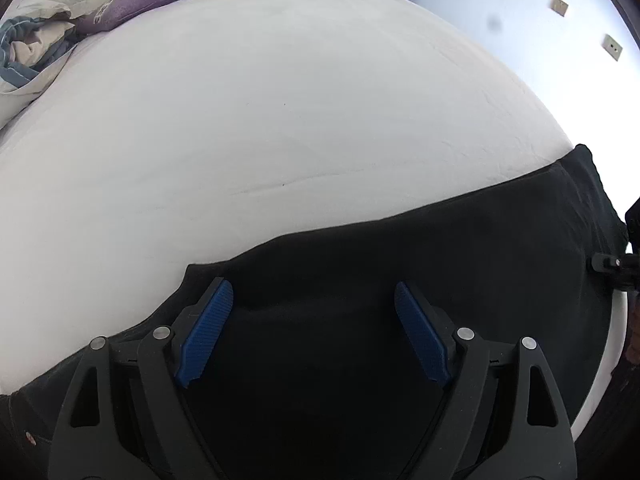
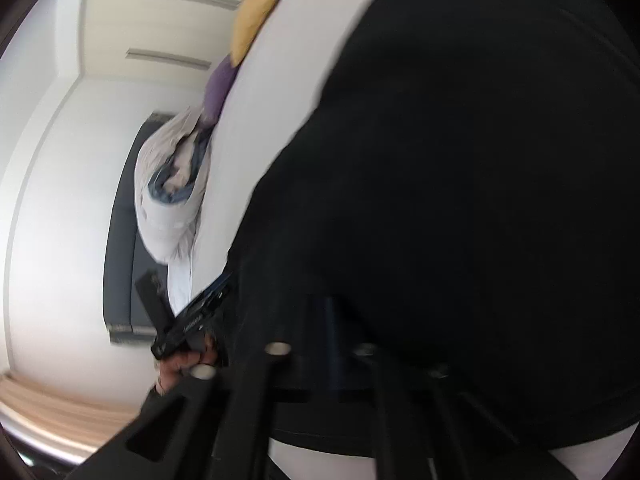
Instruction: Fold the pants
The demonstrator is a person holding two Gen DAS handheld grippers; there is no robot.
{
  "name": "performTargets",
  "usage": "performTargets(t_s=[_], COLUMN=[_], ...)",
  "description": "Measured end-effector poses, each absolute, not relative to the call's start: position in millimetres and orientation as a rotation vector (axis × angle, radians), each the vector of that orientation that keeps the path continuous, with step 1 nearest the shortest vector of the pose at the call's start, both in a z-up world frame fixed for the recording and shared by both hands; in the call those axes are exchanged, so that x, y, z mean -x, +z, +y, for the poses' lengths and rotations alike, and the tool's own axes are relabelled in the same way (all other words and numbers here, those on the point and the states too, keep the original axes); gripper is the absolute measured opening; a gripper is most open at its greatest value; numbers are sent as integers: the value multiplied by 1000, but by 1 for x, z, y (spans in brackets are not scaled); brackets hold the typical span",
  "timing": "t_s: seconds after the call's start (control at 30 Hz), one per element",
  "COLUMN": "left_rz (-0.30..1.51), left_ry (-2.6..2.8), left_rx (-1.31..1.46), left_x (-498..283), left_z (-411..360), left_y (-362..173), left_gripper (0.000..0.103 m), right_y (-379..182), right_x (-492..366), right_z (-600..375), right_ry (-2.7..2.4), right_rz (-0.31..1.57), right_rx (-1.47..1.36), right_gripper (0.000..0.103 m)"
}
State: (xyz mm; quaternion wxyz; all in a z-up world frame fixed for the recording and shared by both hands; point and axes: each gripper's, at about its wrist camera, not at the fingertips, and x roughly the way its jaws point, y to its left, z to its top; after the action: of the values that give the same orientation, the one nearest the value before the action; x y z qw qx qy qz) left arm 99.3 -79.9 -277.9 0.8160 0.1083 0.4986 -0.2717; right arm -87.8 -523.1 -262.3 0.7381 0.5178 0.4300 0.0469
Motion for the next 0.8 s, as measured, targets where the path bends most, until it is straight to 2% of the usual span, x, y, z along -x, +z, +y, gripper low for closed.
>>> performTargets(t_s=[0.13, 0.17, 0.2, 0.27, 0.3, 0.4, 0.53, 0.6, 0.67, 0.73, 0.77, 0.8], left_rz=[1052, 1043, 1038, 1025, 1005, 968, 1014, 978, 968, 953, 948, 946], left_ry=[-534, -500, -472, -397, -395, -360, -262, -302, -289, -298, -310, -302], left_rx=[-247, -256, -261, -266, -247, -193, -126, -84, -106, -113, -106, -101], left_x=[-82, -74, -65, -49, -40, -21, -36, -27, -26, -25, -23, -34], left_z=[-54, -43, -41, -18, -9, 22, 103, 136, 140, 146, 152, 147], left_y=[-273, -272, -271, -265, -258, -246, -268, -277, -275, -275, -277, -281], left_gripper=[83, 83, 83, 83, 83, 83, 83, 83, 83, 83, 83, 83], right_y=[-232, -225, -217, -197, -188, -190, -242, -256, -260, -242, -232, -221], right_x=[125, 133, 142, 153, 152, 128, 90, 96, 106, 132, 148, 181], right_z=[-592, -603, -613, -615, -607, -560, -496, -505, -529, -561, -577, -593], right_ry=[-139, -202, -262, -256, -201, 60, 141, 84, 33, -91, -160, -209], right_rz=[788, 755, 717, 629, 597, 633, 856, 848, 825, 745, 698, 653], right_rx=[-1111, -1117, -1128, -1127, -1114, -1131, -1129, -1137, -1204, -1169, -1157, -1171], right_gripper=[0, 5, 26, 56, 59, 63, 62, 28, 21, 22, 32, 47])
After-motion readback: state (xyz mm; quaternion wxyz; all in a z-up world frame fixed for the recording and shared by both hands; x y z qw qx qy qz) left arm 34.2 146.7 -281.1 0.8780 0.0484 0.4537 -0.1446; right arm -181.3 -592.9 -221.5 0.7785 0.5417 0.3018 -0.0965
